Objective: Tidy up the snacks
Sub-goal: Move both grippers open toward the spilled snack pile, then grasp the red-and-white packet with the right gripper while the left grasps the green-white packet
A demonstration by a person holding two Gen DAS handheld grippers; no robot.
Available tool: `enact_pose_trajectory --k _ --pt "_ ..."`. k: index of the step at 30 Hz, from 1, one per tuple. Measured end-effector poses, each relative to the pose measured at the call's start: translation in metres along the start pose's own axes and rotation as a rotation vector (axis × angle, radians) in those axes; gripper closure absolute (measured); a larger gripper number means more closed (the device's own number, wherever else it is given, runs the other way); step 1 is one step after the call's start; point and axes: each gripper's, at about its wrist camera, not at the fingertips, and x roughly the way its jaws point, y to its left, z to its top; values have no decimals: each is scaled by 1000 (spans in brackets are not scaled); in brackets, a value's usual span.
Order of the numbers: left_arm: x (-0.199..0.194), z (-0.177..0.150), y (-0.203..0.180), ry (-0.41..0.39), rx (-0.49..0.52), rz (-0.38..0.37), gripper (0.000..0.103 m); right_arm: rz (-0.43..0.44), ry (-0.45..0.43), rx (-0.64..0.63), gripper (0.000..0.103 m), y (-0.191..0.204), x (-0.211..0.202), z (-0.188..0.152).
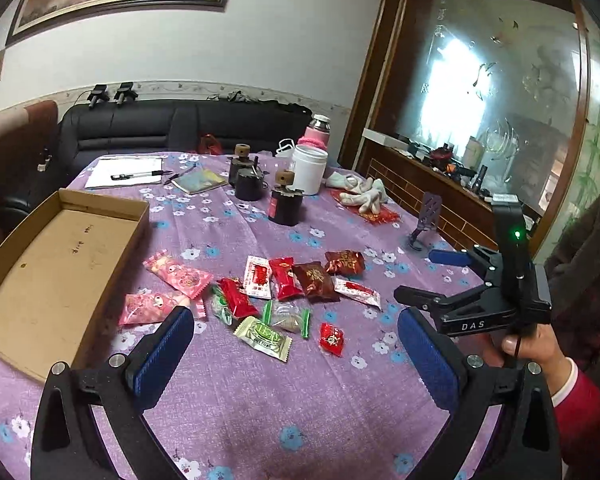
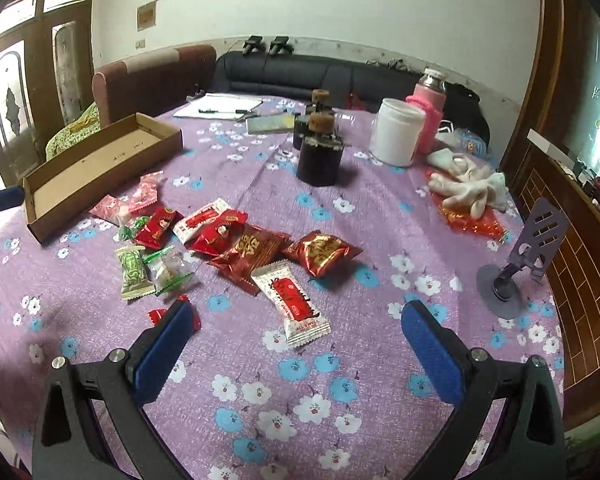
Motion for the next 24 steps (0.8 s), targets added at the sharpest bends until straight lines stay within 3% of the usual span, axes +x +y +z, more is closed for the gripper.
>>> enact_pose_trajectory --k 8,14,17,24 --pt "42 4 21 122 -90 135 1 19 45 14 0 0 16 0" --pt "88 3 6 243 -78 178 1 29 78 -30 0 5 33 1" --pt "106 -4 0 278 -90 249 1 44 93 -57 0 3 44 3" --pt "133 -13 2 326 -137 355 5 168 127 -46 0 -12 67 7"
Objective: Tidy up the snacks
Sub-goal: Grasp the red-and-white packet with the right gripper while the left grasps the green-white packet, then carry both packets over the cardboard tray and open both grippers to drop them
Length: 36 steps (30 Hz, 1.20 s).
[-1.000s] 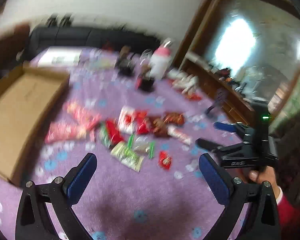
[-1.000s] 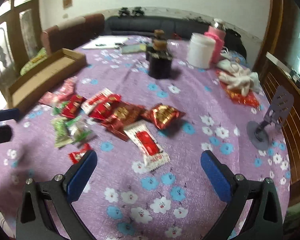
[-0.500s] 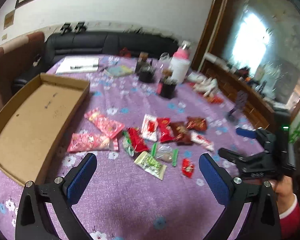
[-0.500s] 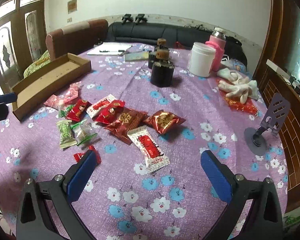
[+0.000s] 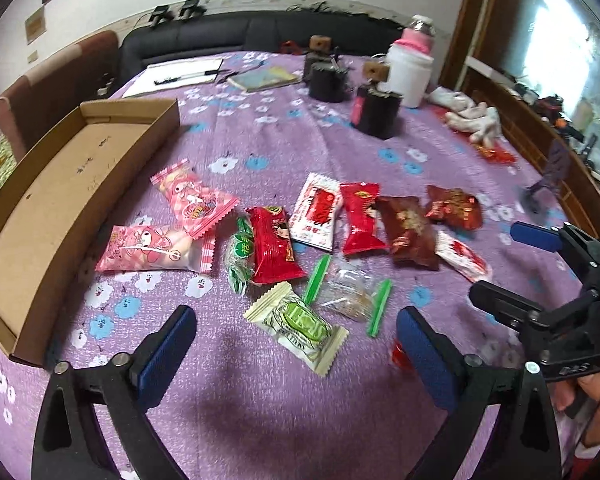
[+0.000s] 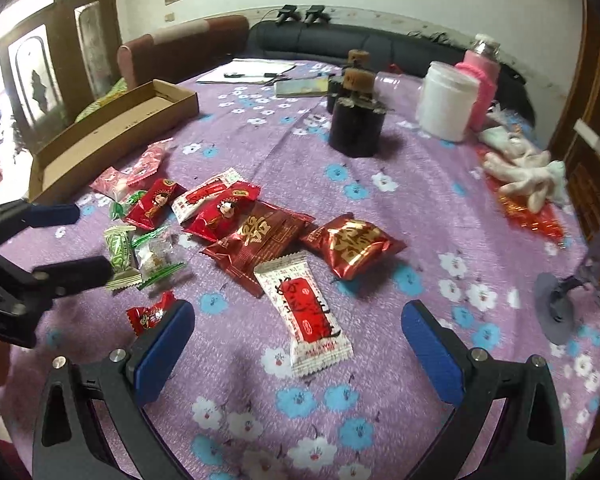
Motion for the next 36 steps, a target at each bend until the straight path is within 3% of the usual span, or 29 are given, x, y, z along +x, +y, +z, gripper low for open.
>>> enact_pose_trajectory --k 4,5,9,10,12,13,14,19,26,36 --pt "12 3 4 35 -54 -3 30 36 19 15 1 -9 10 2" --pt "14 2 5 36 -64 -27 30 39 24 14 4 -10 12 3" --pt "11 2 0 30 -42 -4 31 49 47 5 19 -10 19 4" --pt "10 1 1 30 -42 -10 35 49 53 -3 20 -9 21 4" --pt "11 0 3 34 -45 -7 47 51 66 -14 37 -7 25 4" --pt "13 -1 5 43 -44 -4 60 57 75 -15 44 -6 26 4" --pt "14 -2 6 48 -46 -16 60 68 87 -12 52 -6 29 3" --pt "10 -5 14 43 -42 -45 66 56 83 5 72 -9 27 2" --pt "-3 -11 20 17 -17 -92 72 66 49 62 74 -16 14 -5" --pt "-29 -13 34 -40 -9 -91 72 89 -19 101 74 -14 -18 -3"
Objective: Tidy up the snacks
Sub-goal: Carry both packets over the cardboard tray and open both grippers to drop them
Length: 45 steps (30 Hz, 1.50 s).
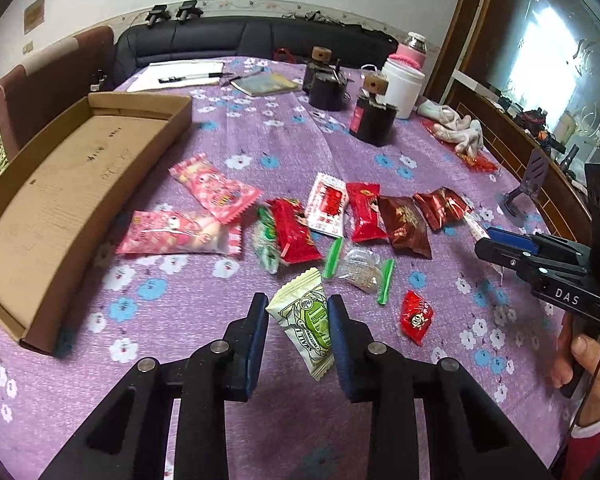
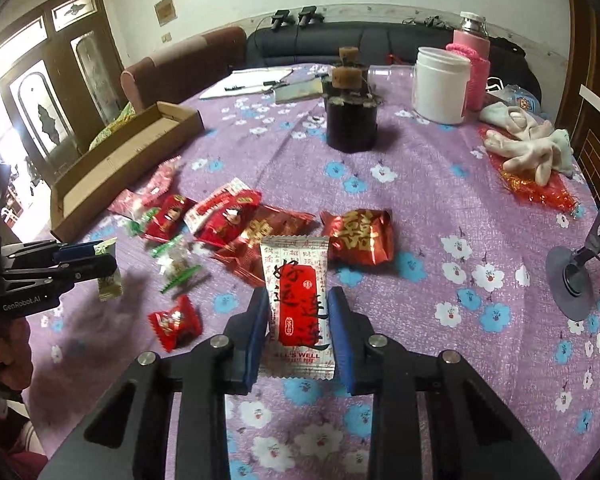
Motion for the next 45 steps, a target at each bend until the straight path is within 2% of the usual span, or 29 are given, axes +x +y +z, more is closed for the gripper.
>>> enact_pose_trajectory --k 10,22,31,37,45 --pt "-37 8 37 -69 -36 55 72 75 -24 -48 74 52 1 19" --pt "-80 28 144 -145 -179 194 72 226 -36 -139 73 158 36 72" --pt "-81 44 208 -154 -269 280 71 303 -10 -176 73 247 83 116" --pt "-60 43 231 -122 -300 310 71 280 32 -185 73 285 122 128" --pt "-38 40 240 -85 -301 345 71 236 72 -207 73 304 152 127"
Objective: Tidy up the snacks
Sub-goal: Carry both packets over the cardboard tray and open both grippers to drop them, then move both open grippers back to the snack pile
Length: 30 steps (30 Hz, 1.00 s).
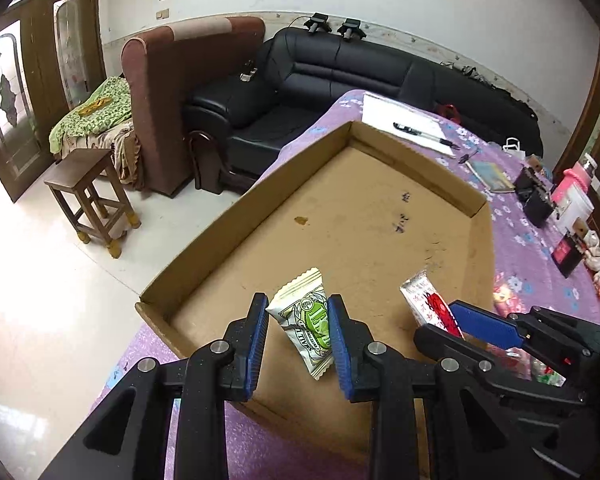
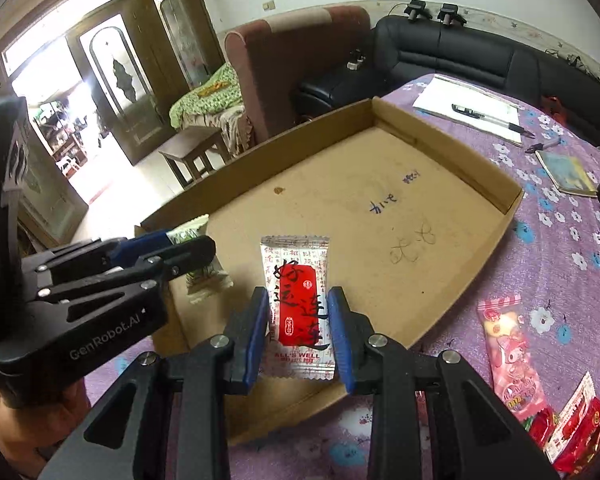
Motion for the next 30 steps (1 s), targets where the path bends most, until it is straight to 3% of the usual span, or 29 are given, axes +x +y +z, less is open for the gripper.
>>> enact_pose_trajectory --k 6,12,17,24,30 --pt "11 1 1 18 -5 5 70 0 33 -6 73 -1 15 -4" --pt "3 4 4 -11 -21 20 64 1 21 5 71 -4 14 -5" --pt "-10 6 3 -38 -15 27 28 -2 7 7 71 -7 3 -5" --pt "-30 6 -3 -66 -6 15 26 -5 -38 30 66 -21 -31 -14" --pt "-57 -8 -41 -108 70 -45 26 -50 -88 70 54 -52 -80 -42"
